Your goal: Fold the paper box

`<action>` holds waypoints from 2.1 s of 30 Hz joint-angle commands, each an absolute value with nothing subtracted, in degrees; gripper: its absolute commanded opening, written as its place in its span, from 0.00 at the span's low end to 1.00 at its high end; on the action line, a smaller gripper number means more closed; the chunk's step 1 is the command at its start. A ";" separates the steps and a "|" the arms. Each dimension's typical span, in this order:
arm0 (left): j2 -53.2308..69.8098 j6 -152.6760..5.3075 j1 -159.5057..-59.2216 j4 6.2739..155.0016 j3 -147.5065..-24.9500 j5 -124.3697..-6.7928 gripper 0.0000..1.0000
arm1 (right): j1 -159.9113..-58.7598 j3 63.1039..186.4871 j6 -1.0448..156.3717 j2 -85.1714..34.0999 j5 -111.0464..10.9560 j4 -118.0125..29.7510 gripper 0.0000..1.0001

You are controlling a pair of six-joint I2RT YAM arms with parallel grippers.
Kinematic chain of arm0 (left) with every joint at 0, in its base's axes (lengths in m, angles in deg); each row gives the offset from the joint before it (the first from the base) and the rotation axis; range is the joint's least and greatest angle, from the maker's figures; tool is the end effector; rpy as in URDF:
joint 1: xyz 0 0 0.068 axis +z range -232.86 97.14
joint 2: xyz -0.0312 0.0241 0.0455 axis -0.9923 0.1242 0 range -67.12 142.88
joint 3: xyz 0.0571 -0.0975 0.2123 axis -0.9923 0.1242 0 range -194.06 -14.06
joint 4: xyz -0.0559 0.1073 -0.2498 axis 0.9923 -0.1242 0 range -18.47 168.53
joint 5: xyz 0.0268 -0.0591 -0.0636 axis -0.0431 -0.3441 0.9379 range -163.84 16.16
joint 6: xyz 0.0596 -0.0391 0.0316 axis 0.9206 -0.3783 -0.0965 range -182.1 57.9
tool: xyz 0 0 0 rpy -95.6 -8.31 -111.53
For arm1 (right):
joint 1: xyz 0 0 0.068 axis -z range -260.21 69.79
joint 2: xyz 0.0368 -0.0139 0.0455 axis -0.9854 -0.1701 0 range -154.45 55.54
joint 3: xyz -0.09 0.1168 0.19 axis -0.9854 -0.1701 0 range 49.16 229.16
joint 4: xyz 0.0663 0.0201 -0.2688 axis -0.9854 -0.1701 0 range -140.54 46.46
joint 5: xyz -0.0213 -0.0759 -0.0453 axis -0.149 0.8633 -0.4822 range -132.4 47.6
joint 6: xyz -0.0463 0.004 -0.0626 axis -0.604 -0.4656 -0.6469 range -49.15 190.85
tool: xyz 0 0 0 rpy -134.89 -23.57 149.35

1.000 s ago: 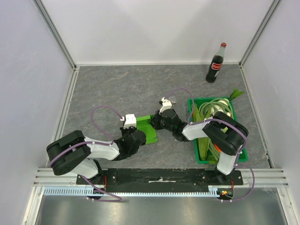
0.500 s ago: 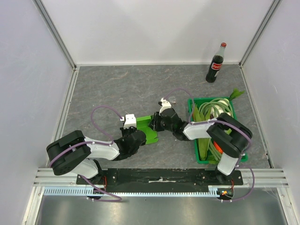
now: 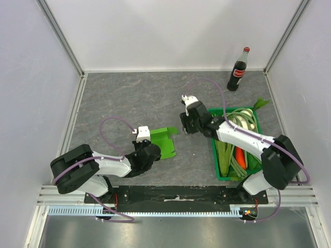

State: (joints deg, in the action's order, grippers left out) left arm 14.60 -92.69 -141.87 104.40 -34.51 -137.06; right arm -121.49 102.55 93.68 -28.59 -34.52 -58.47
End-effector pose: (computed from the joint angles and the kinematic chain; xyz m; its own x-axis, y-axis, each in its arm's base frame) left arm 0.1798 -0.1838 0.0803 -0.2626 -0.0081 -0.9649 -0.1420 0.9894 0.0303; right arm 0.2692 0.2241 0.1601 -0.7211 -0.1217 -0.6820 -0.3273 0.9275 0.1806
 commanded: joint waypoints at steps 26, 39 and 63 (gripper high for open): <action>13.92 -93.92 -142.28 106.92 -34.54 -137.48 0.02 | -122.39 121.50 70.32 -45.53 -53.48 -61.47 0.35; 14.18 -94.10 -142.45 106.84 -34.89 -137.12 0.02 | -126.53 121.85 95.61 -46.23 -45.66 -63.92 0.00; 12.78 -94.27 -142.63 106.13 -34.19 -137.48 0.02 | -121.34 106.55 86.14 -35.51 -46.46 -52.06 0.48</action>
